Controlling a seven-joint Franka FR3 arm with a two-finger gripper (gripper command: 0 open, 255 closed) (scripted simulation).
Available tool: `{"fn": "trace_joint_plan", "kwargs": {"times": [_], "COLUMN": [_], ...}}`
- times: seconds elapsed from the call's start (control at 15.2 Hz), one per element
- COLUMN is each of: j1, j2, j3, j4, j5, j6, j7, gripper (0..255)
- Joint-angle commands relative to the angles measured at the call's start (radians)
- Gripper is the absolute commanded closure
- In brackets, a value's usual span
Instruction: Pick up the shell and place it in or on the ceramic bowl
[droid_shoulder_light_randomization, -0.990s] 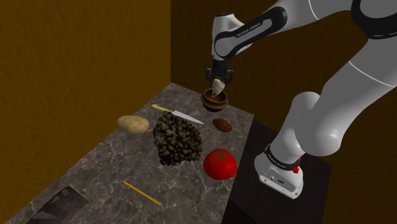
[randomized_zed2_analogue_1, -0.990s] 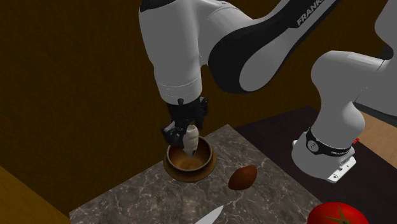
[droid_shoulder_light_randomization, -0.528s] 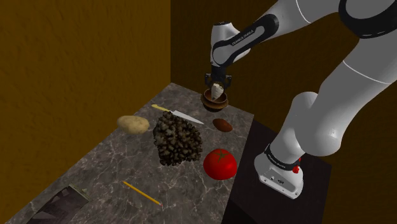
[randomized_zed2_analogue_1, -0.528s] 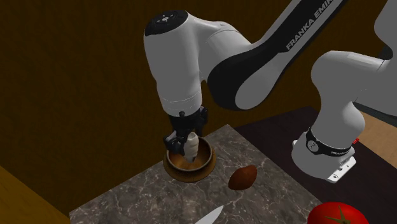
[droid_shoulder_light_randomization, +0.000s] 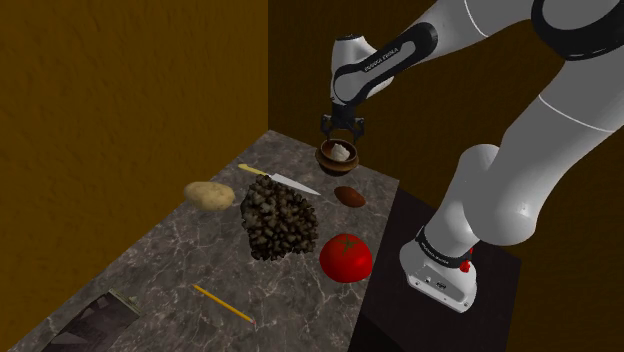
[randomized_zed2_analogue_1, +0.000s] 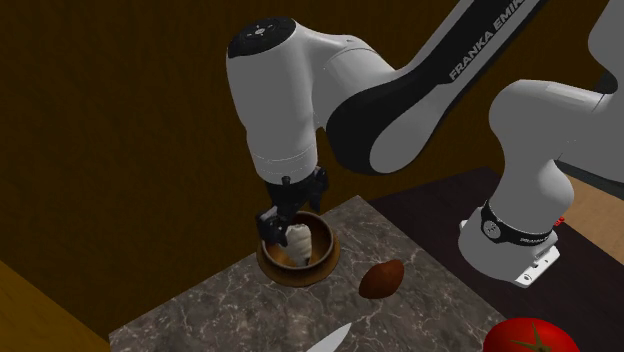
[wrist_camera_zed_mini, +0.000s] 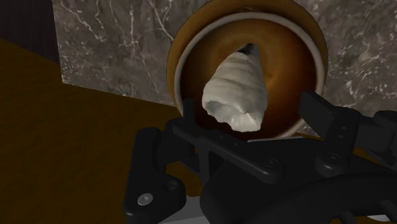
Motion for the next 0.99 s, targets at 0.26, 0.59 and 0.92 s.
{"fn": "trace_joint_plan", "kwargs": {"times": [0.26,0.59,0.92], "j1": [0.002,0.004,0.004], "j2": [-0.048,-0.084,-0.084], "j3": [0.011,0.022,0.023], "j4": [0.033,0.067,0.067], "j5": [-0.018,-0.027,-0.027], "j6": [-0.077,-0.145,-0.145], "j7": [0.016,0.026,0.026], "gripper": [0,0,0]}}
